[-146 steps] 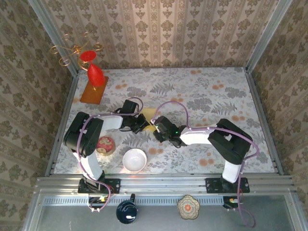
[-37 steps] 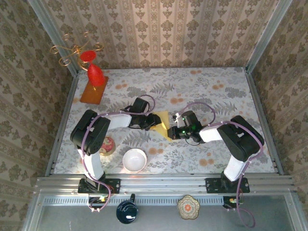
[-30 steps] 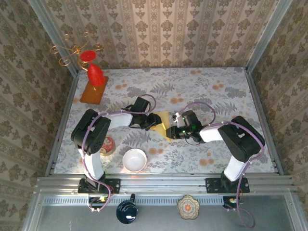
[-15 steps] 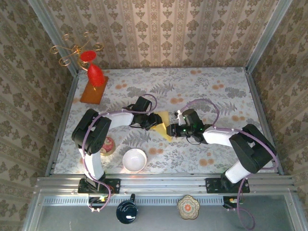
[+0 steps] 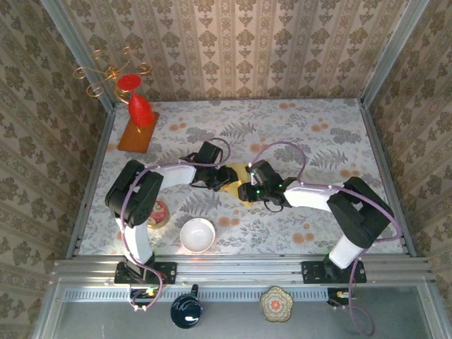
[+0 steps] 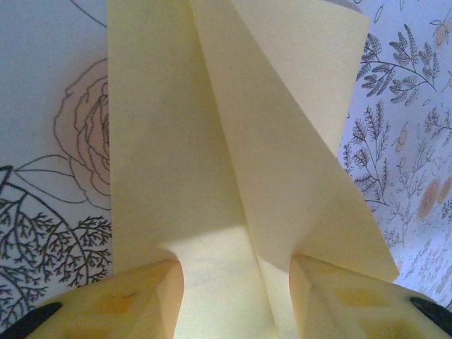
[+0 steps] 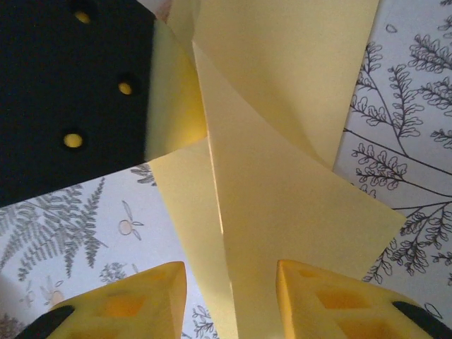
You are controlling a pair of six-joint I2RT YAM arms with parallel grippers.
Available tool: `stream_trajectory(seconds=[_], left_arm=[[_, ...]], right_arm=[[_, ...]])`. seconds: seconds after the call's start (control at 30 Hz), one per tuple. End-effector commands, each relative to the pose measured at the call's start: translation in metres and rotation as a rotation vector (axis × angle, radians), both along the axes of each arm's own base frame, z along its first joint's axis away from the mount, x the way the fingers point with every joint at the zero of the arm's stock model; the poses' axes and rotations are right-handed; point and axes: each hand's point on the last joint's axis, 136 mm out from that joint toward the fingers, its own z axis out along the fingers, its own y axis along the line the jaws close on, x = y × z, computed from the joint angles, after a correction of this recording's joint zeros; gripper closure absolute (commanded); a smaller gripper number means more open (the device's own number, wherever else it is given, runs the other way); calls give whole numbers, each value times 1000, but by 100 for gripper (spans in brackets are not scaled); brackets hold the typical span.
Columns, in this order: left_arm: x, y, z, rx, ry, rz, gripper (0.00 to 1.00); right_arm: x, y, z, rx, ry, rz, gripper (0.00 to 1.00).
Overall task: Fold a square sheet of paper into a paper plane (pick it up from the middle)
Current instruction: Fourth fold the wing at the center of the table.
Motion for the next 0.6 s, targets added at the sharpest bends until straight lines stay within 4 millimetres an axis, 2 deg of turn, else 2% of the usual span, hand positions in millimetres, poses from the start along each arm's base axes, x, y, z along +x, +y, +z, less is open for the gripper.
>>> stream_trajectory(seconds=[0.0, 0.23, 0.57], left_arm=[[-24, 25, -39, 138, 109, 7, 53], [-24, 25, -38, 133, 110, 6, 54], [-24, 25, -36, 128, 104, 7, 57]], right_arm=[[2, -4, -9, -70, 7, -12, 60], [8, 2, -12, -81, -6, 1, 65], [10, 8, -10, -70, -31, 37, 76]])
